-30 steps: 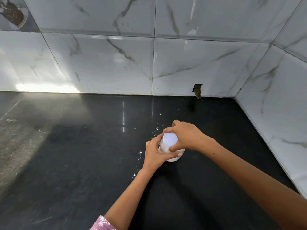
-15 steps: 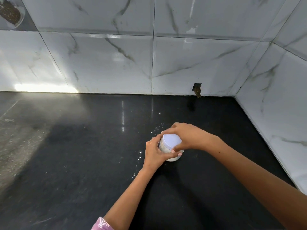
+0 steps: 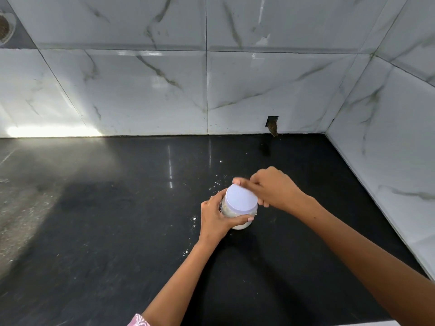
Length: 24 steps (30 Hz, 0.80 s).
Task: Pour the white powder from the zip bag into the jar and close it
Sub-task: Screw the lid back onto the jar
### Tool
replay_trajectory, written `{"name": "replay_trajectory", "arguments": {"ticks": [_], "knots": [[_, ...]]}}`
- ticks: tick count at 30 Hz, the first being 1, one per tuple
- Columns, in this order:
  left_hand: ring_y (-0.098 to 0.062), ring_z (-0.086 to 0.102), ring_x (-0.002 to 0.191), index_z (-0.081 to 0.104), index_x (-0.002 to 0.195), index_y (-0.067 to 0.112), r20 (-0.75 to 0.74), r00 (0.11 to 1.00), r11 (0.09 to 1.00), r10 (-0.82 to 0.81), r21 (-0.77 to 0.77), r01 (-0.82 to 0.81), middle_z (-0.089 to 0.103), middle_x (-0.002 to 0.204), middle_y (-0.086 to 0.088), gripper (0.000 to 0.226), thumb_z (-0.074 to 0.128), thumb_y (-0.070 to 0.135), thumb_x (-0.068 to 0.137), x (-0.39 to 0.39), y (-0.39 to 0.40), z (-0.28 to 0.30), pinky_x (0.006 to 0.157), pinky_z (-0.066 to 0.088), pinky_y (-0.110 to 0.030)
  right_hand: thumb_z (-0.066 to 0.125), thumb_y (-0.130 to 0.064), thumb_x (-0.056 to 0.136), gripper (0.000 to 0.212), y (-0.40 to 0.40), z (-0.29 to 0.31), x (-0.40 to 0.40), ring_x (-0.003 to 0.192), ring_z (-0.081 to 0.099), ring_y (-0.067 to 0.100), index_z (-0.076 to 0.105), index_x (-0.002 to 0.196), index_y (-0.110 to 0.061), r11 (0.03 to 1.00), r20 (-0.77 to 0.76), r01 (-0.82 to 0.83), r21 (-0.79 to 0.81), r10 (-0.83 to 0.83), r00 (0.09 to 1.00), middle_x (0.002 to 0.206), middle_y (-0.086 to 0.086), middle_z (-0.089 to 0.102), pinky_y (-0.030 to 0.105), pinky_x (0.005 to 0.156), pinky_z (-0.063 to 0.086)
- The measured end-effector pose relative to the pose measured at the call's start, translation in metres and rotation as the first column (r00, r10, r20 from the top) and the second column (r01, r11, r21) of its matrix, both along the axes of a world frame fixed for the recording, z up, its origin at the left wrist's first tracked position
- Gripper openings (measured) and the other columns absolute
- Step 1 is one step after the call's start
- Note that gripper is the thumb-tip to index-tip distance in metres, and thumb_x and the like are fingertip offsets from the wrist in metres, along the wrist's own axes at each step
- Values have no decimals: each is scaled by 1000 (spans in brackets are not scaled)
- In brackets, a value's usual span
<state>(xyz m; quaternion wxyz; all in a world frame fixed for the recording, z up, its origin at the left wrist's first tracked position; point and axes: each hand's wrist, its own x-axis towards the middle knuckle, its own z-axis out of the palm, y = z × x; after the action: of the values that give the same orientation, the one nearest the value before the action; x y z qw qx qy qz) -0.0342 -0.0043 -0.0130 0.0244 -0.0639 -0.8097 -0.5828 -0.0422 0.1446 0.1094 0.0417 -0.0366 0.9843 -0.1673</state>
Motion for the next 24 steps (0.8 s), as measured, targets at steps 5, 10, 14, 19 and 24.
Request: {"name": "replay_trajectory", "arguments": {"ticks": [5,10,14,19,24], "knots": [[0,46,108,60,109,40,31,999,1000,23,-16,-23,63,103,22,81,85,60,35,1,1,0,92,48,-34,62,-56,78,48,5,-3,1,113,54,14,58,121,-34,976,96,-212,49,207,974,128,-5,55,35,92,45],[10,38,107,56,111,46,34,998,999,43,-17,-43,56,101,36,82,84,58,35,3,4,0,91,48,-38,68,-47,73,66,0,-20,6,114,50,18,45,135,-37,981,107,-189,-49,193,975,130,0,49,29,92,38],[22,34,103,55,109,44,-20,994,994,103,-38,-104,57,95,31,74,77,53,39,6,10,3,87,48,-46,61,-66,69,73,-15,-32,16,86,62,26,51,125,-20,973,-97,29,229,-7,995,106,7,55,30,67,41],[29,32,103,59,112,30,-95,987,989,131,-51,-136,53,95,33,76,76,51,41,5,13,2,89,46,-46,54,-73,69,75,-21,-39,24,82,61,21,51,112,-12,952,-230,129,277,-64,971,102,5,58,26,58,35],[20,39,103,62,109,18,-142,969,979,200,-14,-204,49,99,32,71,68,50,46,7,24,4,91,39,-36,54,-70,71,74,-29,-44,21,96,55,22,49,117,-12,939,-234,223,263,-162,958,110,8,55,29,65,36]]}}
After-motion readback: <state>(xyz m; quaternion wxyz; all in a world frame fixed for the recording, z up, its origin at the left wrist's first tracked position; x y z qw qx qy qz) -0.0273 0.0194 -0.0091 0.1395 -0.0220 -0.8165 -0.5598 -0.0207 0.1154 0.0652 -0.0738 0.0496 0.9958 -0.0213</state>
